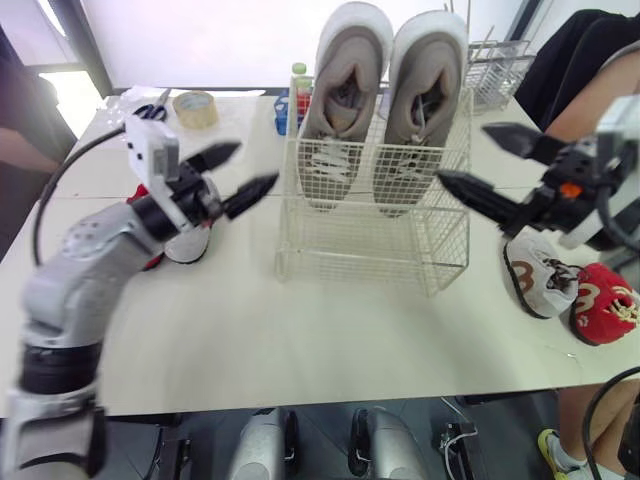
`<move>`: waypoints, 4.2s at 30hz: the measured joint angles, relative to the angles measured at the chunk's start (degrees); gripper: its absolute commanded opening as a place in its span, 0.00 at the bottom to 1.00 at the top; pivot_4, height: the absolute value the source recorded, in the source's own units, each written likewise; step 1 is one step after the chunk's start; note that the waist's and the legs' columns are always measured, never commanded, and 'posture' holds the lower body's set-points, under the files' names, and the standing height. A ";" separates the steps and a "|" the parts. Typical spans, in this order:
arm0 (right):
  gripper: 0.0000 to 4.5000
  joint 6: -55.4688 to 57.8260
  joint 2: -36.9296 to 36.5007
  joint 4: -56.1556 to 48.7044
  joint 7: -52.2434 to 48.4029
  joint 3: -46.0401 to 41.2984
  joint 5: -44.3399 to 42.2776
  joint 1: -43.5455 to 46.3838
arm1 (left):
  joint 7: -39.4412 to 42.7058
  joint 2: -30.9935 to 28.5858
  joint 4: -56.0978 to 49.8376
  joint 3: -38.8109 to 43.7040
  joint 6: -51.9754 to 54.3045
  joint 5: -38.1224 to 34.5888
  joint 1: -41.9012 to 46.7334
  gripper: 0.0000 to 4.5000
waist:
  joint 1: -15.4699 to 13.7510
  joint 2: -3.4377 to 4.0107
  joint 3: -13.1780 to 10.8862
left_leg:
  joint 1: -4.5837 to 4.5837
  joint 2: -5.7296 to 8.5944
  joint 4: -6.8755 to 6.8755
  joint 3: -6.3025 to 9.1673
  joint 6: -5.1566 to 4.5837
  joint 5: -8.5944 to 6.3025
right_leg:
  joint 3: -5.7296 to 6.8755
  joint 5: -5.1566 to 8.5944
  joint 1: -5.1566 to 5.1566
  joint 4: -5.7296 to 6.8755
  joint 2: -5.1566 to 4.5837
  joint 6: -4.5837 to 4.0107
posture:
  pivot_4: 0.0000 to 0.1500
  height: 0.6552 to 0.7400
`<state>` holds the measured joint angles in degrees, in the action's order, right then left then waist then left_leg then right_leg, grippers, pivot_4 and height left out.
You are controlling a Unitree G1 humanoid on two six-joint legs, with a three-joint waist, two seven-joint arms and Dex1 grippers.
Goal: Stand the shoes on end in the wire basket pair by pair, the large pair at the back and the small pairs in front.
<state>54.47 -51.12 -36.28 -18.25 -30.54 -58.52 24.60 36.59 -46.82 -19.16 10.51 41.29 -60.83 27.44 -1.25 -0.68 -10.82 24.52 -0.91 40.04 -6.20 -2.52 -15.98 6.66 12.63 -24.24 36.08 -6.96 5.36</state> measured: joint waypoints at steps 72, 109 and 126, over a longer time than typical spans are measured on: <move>1.00 -15.44 22.84 18.30 9.71 -1.15 40.75 -28.88 | -1.92 20.59 -6.85 -13.80 8.39 5.34 -0.50 0.99 | -0.82 0.40 0.03 | -0.02 0.00 -0.14 -0.08 -0.24 -0.14 | -0.23 0.12 -0.12 -0.06 0.16 -0.19 | 1.00 1.00; 0.00 -32.28 -7.59 7.20 -13.61 -0.33 36.31 -4.27 | 4.56 15.22 7.73 -3.83 14.32 -6.09 13.70 1.00 | -0.84 0.89 -0.15 | 0.02 0.02 -0.16 -0.11 -0.09 -0.05 | -0.21 0.06 -0.17 -0.11 0.18 0.03 | 1.00 1.00; 0.00 -57.43 -10.52 7.08 -34.83 18.87 40.71 4.35 | 12.43 9.96 17.02 -1.80 16.19 -4.76 20.65 1.00 | -0.68 0.67 -0.29 | 0.05 0.01 -0.13 -0.17 0.09 0.06 | -0.22 0.05 -0.13 -0.22 0.15 0.07 | 1.00 1.00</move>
<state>-2.96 -61.63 -29.20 -53.08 -11.67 -17.80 28.95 49.03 -36.86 -2.14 8.71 57.48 -65.59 48.09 -1.94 -0.02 -11.11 24.56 -0.91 39.91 -6.36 -2.43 -15.92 6.44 12.68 -24.37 35.86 -6.81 5.43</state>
